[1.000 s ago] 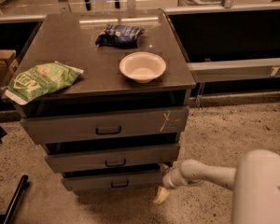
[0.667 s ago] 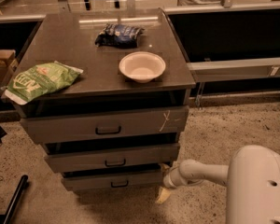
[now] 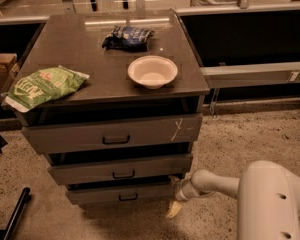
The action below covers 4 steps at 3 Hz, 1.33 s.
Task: Open bottom drawer
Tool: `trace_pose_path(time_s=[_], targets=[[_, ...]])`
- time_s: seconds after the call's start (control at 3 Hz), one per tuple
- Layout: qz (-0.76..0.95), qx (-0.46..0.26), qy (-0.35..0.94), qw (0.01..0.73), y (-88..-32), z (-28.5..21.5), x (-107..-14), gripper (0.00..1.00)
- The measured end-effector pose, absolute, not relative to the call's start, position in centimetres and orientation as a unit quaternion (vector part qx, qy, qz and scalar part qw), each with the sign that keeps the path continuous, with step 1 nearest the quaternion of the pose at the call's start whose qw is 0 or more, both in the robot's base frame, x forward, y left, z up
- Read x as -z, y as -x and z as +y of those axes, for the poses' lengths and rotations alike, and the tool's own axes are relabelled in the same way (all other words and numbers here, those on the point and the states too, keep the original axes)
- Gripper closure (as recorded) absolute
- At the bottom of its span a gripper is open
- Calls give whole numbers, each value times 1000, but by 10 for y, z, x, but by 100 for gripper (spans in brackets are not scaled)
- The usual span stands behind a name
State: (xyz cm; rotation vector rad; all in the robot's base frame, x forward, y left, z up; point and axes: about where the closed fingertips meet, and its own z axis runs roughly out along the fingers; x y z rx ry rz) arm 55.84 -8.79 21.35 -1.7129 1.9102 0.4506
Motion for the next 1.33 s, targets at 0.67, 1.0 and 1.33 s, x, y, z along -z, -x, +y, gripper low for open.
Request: trace_pose_path(time_s=[0.67, 1.0, 1.33], targets=[[704, -178, 635, 263, -572, -92, -193, 15], [704, -178, 635, 263, -572, -91, -193, 36], [704, -178, 635, 263, -572, -91, -193, 60]])
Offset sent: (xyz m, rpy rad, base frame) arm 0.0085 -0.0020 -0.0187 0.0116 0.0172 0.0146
